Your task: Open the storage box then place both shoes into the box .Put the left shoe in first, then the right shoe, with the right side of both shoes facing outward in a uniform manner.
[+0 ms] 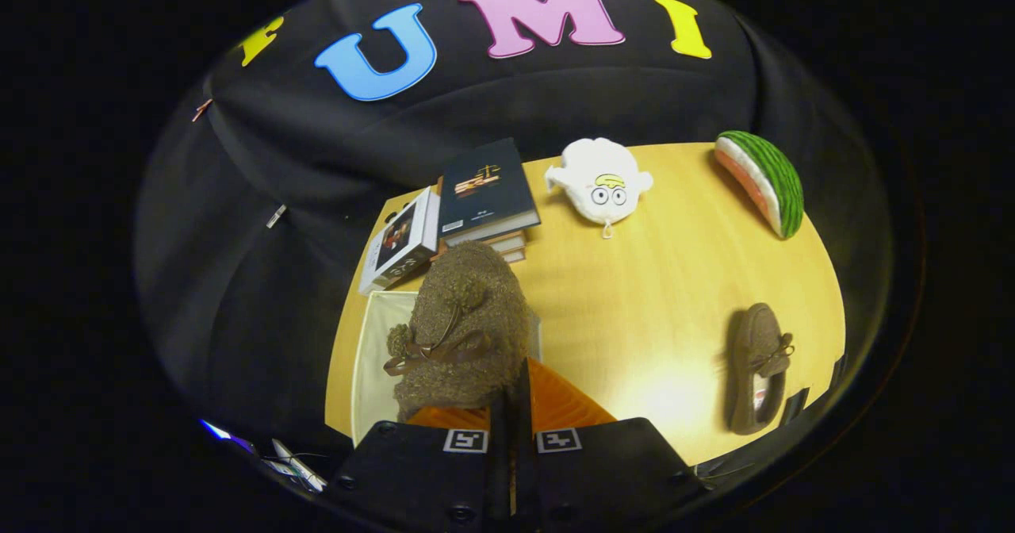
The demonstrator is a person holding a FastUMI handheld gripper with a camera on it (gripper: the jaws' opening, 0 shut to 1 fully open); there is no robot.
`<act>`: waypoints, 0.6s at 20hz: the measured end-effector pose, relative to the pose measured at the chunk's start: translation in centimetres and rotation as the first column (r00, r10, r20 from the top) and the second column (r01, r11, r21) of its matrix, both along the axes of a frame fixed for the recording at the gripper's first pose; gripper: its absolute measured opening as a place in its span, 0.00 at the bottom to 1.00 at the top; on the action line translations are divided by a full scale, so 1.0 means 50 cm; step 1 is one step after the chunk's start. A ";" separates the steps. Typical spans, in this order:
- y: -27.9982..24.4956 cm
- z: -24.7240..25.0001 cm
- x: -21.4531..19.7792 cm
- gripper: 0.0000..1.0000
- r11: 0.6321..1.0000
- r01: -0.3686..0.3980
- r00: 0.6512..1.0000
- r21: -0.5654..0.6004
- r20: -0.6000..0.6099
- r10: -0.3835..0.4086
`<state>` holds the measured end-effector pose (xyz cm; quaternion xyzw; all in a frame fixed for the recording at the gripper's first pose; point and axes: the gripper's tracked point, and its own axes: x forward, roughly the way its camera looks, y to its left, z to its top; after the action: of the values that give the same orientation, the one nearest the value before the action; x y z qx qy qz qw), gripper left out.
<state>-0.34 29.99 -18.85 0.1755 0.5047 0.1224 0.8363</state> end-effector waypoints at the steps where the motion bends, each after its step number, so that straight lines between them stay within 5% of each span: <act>1: 0.027 -0.001 -0.004 0.08 1.000 -0.013 1.000 -0.001 -0.011 0.013; 12: 0.197 -0.112 -0.033 0.08 0.995 -0.072 0.989 -0.063 -0.135 0.063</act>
<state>-1.98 39.82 -24.43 0.1377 0.5686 0.1216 0.8018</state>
